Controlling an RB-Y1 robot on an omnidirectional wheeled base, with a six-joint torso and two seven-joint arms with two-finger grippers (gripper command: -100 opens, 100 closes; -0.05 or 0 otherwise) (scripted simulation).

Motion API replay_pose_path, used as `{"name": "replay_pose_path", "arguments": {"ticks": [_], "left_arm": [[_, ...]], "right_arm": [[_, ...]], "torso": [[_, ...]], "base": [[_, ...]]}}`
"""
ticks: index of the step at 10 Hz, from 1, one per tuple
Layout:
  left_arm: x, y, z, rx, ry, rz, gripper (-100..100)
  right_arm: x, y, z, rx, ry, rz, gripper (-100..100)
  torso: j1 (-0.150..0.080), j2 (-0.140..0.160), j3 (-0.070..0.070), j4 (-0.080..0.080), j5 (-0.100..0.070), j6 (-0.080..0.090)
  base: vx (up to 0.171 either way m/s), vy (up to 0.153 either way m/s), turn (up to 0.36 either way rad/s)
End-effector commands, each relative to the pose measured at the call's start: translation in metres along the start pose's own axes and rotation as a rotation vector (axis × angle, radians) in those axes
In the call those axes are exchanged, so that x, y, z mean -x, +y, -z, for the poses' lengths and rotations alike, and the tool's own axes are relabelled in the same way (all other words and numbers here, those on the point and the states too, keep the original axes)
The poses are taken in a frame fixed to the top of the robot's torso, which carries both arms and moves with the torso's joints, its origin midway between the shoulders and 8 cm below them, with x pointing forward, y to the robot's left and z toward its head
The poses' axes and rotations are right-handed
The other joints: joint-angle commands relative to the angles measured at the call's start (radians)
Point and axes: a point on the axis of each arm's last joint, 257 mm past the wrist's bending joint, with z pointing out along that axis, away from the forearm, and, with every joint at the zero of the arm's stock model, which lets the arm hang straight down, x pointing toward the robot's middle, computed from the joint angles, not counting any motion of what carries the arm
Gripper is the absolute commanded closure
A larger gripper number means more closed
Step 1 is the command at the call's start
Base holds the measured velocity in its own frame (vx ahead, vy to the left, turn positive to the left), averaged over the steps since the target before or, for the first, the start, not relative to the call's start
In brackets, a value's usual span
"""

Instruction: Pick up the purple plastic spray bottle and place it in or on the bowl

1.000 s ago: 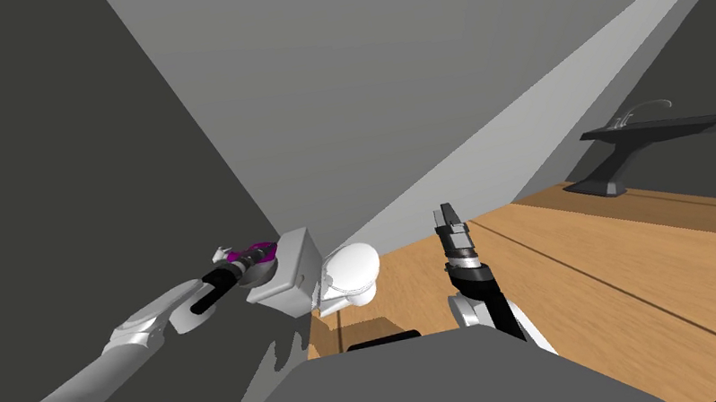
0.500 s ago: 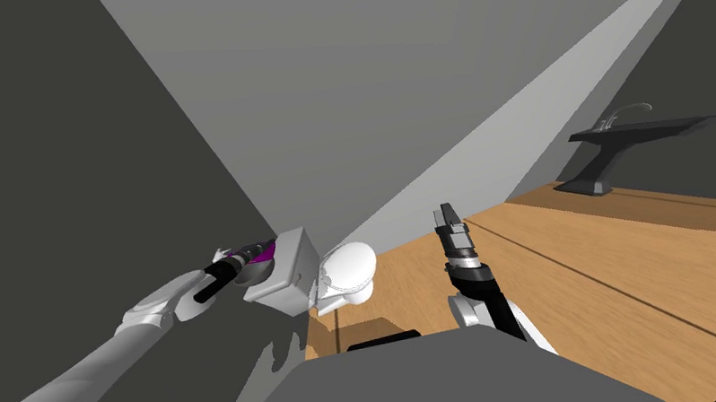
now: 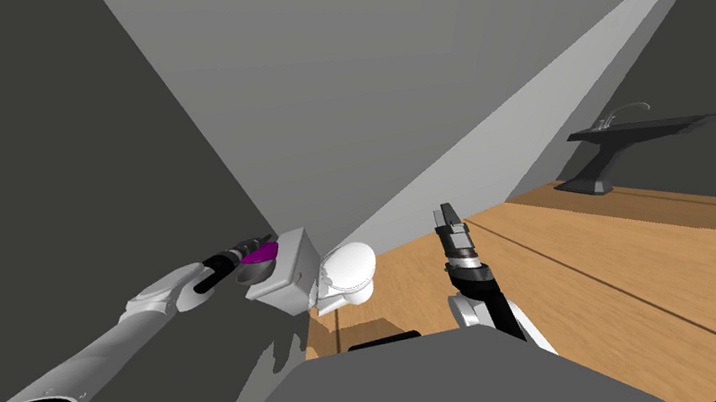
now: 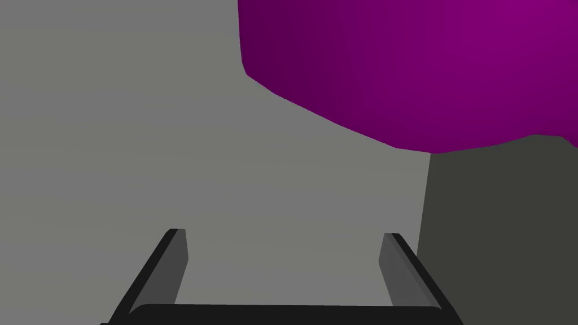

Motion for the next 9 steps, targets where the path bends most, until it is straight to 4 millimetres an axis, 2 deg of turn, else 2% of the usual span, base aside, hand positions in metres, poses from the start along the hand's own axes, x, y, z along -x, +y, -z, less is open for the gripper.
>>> {"name": "replay_pose_path", "arguments": {"ticks": [1, 3, 5, 6, 8, 9], "left_arm": [[-0.003, -0.001, -0.003, -0.022, 0.035, -0.014, -100], [-0.002, 0.004, -0.009, -0.015, 0.052, -0.027, -100], [0.024, 0.021, -0.012, 0.029, 0.017, -0.022, -100], [0.018, 0.021, -0.011, 0.005, 0.063, -0.038, -100], [0.024, 0.031, -0.014, 0.03, 0.072, -0.048, -100], [0.036, 0.039, -0.014, 0.051, 0.058, -0.048, -100]], "right_arm": [[0.0, 0.0, 0.0, 0.0, 0.0, 0.0, 0], [0.0, 0.0, 0.0, 0.0, 0.0, 0.0, 0], [0.0, 0.0, 0.0, 0.0, 0.0, 0.0, 0], [0.0, 0.0, 0.0, 0.0, 0.0, 0.0, 0], [0.0, 0.0, 0.0, 0.0, 0.0, 0.0, 0], [0.0, 0.0, 0.0, 0.0, 0.0, 0.0, 0]], "torso": [[0.0, 0.0, 0.0, 0.0, 0.0, 0.0], [-0.007, 0.007, 0.004, 0.002, -0.002, 0.0], [-0.002, 0.003, 0.002, 0.001, -0.001, 0.0], [0.0, 0.001, 0.001, 0.0, 0.0, 0.0], [-0.006, 0.007, 0.004, 0.002, -0.001, 0.0], [-0.004, 0.006, 0.004, 0.002, -0.001, 0.0]], "base": [[-0.084, -0.07, -0.087], [-0.096, -0.076, -0.03], [-0.007, 0.002, 0.004], [-0.079, -0.063, -0.101], [-0.094, -0.065, -0.024], [-0.018, -0.009, 0.006]]}}
